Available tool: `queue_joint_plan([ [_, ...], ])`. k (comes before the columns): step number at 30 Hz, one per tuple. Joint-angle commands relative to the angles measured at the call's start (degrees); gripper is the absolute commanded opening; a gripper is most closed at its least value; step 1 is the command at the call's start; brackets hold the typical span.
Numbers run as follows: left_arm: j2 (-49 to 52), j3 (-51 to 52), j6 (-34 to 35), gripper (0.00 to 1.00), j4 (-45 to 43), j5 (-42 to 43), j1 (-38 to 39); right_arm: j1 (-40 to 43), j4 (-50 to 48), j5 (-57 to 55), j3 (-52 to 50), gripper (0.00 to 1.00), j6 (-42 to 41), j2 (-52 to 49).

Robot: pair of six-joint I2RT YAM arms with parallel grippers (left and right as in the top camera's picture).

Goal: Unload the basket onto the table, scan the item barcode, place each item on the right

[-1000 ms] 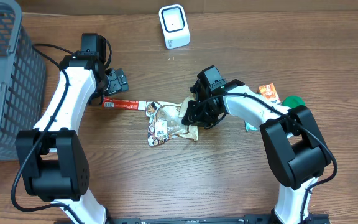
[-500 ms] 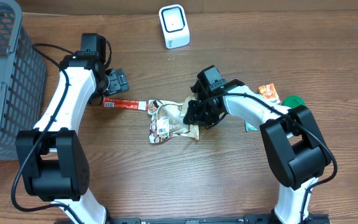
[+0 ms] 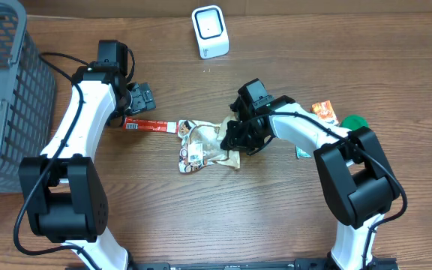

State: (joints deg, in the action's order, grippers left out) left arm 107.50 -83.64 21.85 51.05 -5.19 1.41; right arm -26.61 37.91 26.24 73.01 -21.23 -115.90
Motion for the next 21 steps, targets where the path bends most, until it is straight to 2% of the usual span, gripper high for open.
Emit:
queue_joint_plan([
  [1, -0.26, -0.85, -1.09, 1.0, -0.13, -0.79, 0.11, 1.09, 1.05, 2.14, 1.68, 0.04, 0.04, -0.04],
  [6, -0.26, -0.85, -1.09, 1.0, -0.13, -0.79, 0.11, 2.67, 1.97, 5.18, 3.54, 0.04, 0.52, 1.86],
  [15, -0.26, -0.85, -1.09, 1.0, -0.13, -0.79, 0.11, 2.62, 0.74, 5.4, 4.02, 0.04, 14.23, 18.01],
  [21, -0.26, -0.85, -1.09, 1.0, -0.13, -0.79, 0.11, 2.69, -0.61, 5.16, 4.02, 0.04, 15.56, 24.15],
])
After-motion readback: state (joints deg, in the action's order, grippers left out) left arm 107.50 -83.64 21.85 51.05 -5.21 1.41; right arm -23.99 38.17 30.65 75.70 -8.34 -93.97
